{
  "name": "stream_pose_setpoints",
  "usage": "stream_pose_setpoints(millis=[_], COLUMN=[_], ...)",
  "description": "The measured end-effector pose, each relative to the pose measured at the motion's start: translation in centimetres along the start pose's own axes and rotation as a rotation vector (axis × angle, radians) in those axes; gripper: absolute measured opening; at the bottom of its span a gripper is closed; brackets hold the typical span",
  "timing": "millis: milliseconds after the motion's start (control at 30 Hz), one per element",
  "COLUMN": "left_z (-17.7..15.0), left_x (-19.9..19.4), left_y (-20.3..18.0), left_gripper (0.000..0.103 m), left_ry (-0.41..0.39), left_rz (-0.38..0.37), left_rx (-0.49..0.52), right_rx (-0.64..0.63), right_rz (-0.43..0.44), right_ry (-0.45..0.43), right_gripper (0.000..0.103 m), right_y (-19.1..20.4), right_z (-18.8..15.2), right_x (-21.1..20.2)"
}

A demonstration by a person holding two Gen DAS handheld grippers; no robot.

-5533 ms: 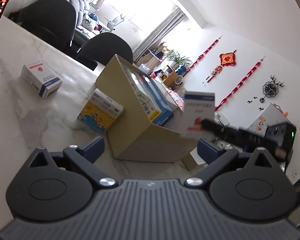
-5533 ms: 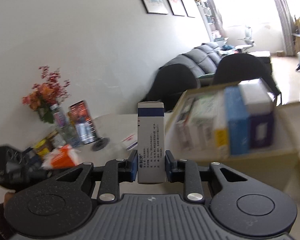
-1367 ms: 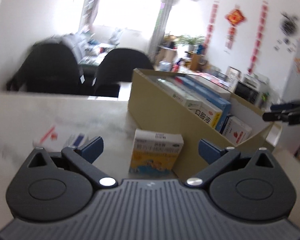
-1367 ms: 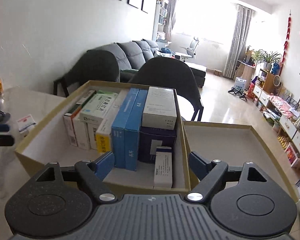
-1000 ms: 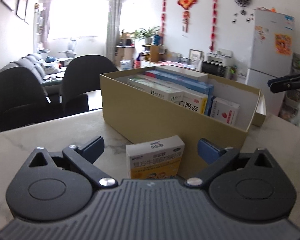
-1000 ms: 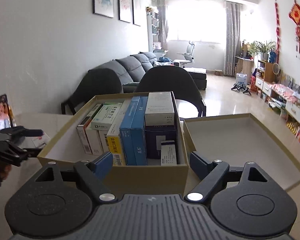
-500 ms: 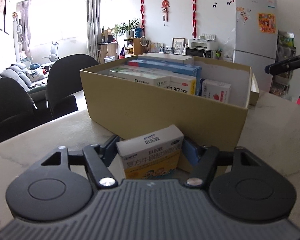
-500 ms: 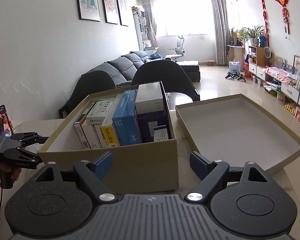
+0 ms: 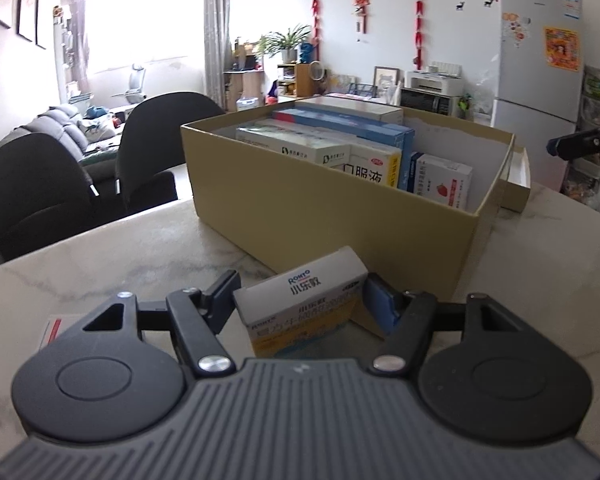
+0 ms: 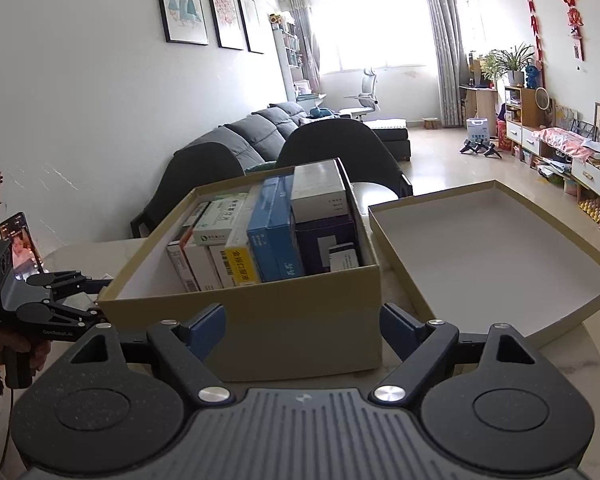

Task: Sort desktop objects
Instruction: 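Close the left gripper on the yellow-white box and lift it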

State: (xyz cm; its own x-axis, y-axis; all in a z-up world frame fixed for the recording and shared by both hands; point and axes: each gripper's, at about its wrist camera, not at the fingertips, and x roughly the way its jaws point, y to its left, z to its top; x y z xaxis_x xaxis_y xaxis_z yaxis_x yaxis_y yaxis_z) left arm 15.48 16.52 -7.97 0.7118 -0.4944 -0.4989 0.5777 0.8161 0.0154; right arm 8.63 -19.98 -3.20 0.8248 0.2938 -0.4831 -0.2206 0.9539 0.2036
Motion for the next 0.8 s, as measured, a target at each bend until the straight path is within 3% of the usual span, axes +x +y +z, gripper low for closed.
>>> stream_pose_setpoints(millis=[200,800], left_z=[-0.5,-1.5], left_x=[-1.4,-6.0], left_y=[-0.7,-0.7], left_gripper=[0.066,0.066], left_ry=[-0.003,-0.020], left_rz=[0.026,0.056], left_rx=[-0.024,-0.232], right_rx=[-0.009,-0.053], right_rz=[0.028,0.117], right_ry=[0.000,0.032], right_gripper=[0.086,0.087], right_y=[1.1,4.8], right_z=[0.0,-1.6], right_x=[-0.4,-1.0])
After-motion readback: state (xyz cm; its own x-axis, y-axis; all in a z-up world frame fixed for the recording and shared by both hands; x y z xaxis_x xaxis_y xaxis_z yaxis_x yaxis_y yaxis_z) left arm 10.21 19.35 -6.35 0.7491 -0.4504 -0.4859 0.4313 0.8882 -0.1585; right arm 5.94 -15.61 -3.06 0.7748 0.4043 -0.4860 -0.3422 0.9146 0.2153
